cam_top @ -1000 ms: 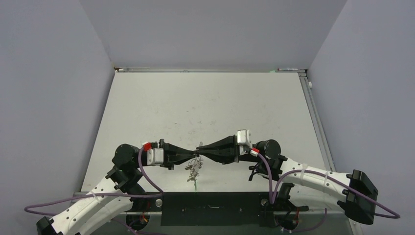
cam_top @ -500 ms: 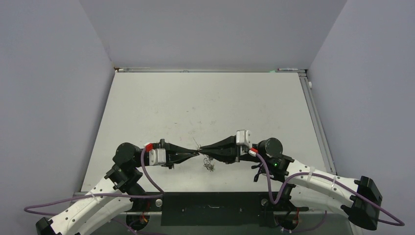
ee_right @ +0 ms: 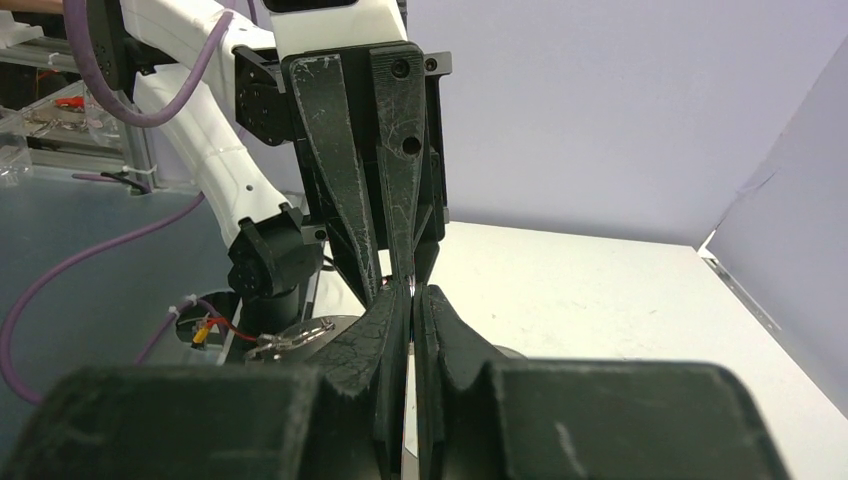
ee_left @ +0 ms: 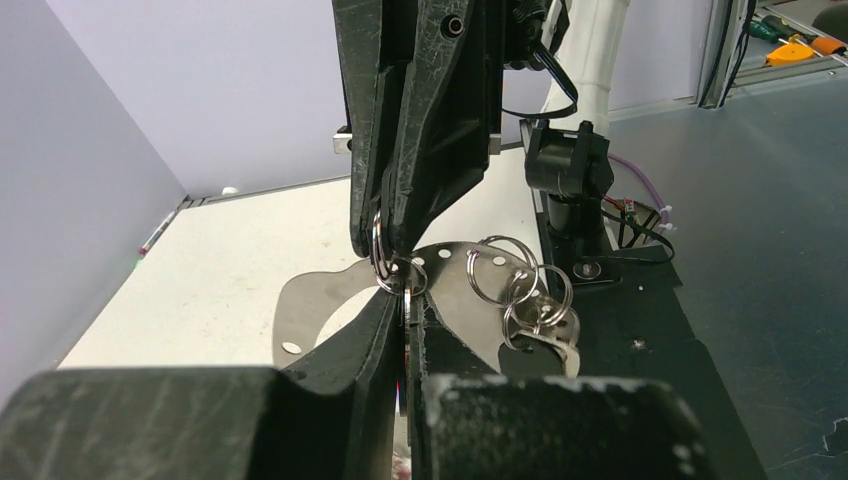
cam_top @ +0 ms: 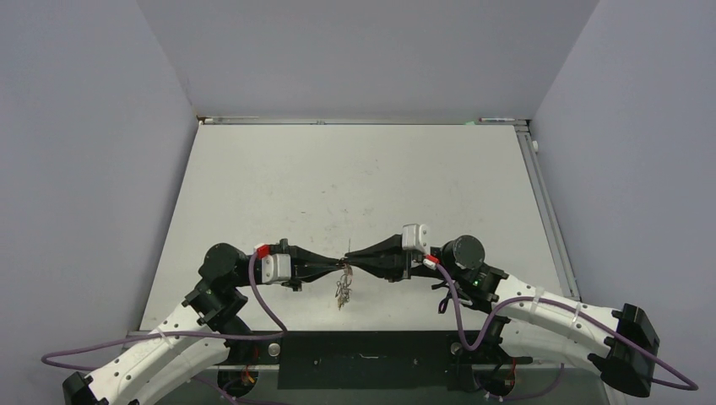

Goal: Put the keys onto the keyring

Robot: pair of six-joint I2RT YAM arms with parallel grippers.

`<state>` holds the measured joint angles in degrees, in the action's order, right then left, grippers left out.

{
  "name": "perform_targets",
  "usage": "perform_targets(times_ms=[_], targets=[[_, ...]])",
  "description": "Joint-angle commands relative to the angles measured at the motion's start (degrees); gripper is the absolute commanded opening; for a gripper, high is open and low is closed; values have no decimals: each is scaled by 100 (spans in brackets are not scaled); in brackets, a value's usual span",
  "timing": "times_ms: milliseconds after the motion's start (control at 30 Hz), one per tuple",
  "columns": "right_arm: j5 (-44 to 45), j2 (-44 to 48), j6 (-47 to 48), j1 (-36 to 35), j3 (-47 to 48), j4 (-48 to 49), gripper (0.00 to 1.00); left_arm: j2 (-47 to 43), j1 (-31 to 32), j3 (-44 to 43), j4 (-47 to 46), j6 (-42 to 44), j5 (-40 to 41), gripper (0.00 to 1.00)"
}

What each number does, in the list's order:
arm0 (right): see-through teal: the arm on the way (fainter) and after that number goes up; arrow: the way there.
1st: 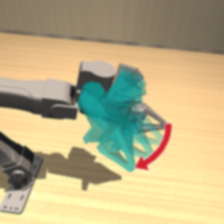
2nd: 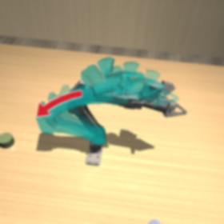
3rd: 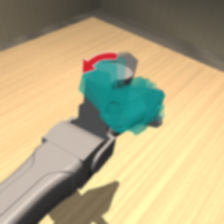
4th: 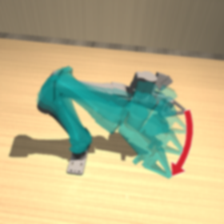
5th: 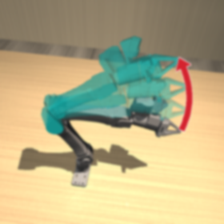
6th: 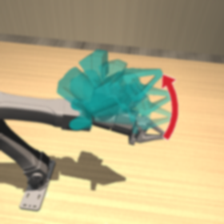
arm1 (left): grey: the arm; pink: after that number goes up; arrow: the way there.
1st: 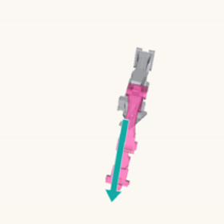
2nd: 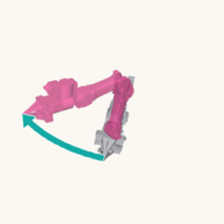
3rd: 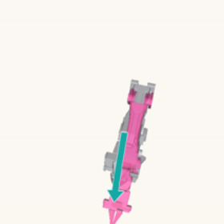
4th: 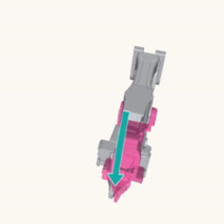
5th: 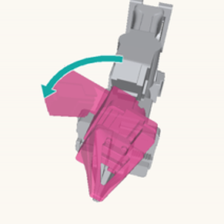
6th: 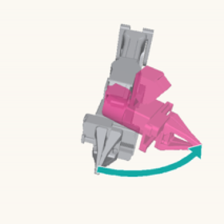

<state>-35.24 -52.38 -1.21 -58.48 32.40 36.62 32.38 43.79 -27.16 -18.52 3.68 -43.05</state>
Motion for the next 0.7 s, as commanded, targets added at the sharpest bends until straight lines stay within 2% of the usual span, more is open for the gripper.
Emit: perform_targets(times_ms=[0,300,633,667], targets=[[-37,90,77,15,334,322,5,37,15,-281,-40,36,-33,0],[183,156,-41,-9,143,570,5,267,11,-308,-17,24,-161,0],[1111,369,514,-304,148,-793,6,286,15,-393,191,48,149,0],[1256,381,529,-316,169,-933,11,286,15,-403,203,59,165,0]])
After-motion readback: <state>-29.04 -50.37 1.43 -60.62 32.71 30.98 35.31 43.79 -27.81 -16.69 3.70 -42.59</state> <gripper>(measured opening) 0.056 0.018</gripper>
